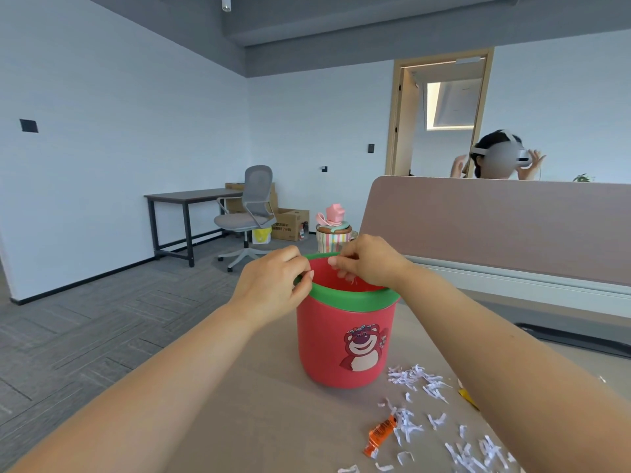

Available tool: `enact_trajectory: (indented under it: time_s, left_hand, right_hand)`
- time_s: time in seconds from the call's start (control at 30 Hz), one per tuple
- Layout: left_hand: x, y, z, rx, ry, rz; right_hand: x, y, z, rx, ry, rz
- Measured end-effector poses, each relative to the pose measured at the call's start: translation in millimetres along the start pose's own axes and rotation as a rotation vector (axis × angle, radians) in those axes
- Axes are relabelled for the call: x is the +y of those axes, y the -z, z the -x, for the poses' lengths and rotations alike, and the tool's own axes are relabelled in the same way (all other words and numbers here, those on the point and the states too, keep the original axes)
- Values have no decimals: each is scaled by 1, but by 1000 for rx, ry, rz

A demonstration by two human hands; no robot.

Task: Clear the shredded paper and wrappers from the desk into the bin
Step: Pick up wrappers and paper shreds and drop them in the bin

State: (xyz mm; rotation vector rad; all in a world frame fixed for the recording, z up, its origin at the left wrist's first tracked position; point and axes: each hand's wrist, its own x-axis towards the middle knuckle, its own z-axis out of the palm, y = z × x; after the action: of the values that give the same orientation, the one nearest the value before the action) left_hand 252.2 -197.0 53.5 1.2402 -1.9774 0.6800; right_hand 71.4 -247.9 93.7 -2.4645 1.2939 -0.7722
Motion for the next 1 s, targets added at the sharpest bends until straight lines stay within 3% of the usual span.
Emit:
enact_trajectory:
  time_s: [0.13,0.37,0.57,0.77,1.0]
  left_hand:
    - [3,3,-1,-1,-7,1]
    - [15,4,-5,-22,-16,13]
    - [20,10,-5,-45,-8,17]
    - [22,12,2,-79,24,16]
    - [26,17,6,-102,48,29]
  right_hand:
    - [2,2,2,-33,-16,-1]
    - [5,2,8,174,8,12]
    - [4,-3,6,35,-160,150]
    - [12,3,12,275,-125,174]
    - [10,5,18,251,-124,176]
